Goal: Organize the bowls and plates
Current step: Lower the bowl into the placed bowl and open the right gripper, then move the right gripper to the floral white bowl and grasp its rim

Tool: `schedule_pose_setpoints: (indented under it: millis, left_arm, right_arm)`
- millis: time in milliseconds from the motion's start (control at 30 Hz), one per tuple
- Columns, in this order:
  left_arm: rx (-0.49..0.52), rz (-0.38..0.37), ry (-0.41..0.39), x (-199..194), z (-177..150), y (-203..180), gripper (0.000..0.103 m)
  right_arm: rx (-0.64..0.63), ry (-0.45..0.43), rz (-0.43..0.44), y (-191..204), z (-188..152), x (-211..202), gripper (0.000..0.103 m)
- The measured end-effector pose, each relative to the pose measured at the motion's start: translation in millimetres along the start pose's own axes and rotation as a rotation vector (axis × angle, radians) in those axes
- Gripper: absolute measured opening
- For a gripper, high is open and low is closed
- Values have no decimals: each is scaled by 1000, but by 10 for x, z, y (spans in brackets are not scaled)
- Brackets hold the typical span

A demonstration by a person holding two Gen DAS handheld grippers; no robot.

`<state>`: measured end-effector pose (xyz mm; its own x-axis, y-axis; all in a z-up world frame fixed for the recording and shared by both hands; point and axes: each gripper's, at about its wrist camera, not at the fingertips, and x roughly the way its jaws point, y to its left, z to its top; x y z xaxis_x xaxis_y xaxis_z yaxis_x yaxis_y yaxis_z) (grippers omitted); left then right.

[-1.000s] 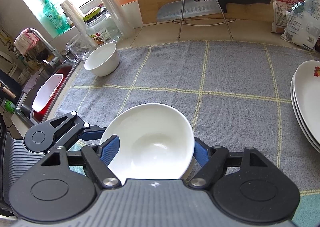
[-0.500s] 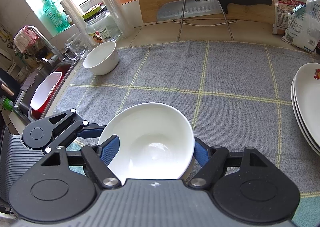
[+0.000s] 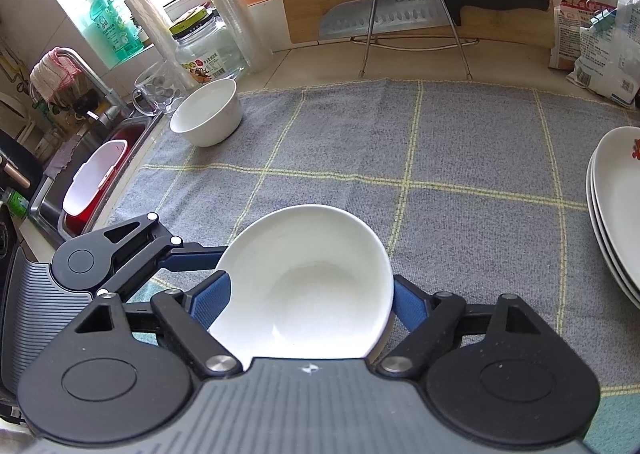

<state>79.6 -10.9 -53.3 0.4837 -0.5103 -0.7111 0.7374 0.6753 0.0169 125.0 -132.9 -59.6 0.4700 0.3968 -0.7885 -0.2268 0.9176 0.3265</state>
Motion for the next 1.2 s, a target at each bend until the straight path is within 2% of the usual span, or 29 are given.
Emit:
schedule_pose_setpoints:
  millis: [33,100,367,500,733,933,1033,1200]
  left_arm:
    - [0,2,-5,-12,0,4,98]
    - [-3,0,-8,-39,4,4,98]
    - [-5,-9,-41,-164,-16,1,98]
    - [-10,15,-43,-226,-40,-17,98]
    - [-68,125,-27,-374,-134,12,98]
    - [-132,283,-6,-537,-231,121,98]
    - [-159,341,-23,-628,-307,258,98]
    - [-209,383,-45,-679,-450,628,98]
  right_arm:
    - [-3,0,1,2,0,-1,92]
    - [-8,-6,-2,11,-1,-9,100]
    - [-35,-35,-14,41,-6,-69,102]
    - [-66,-74,-40,77,-29,-125,102]
    - [-199,-155,-82,169,-43,-224,103]
    - [-290,-185,-31,294,9,-193,103]
    - [-300,-191,-16,410,56,-150,103]
    - [-296,-193,-6,630,149,-43,103]
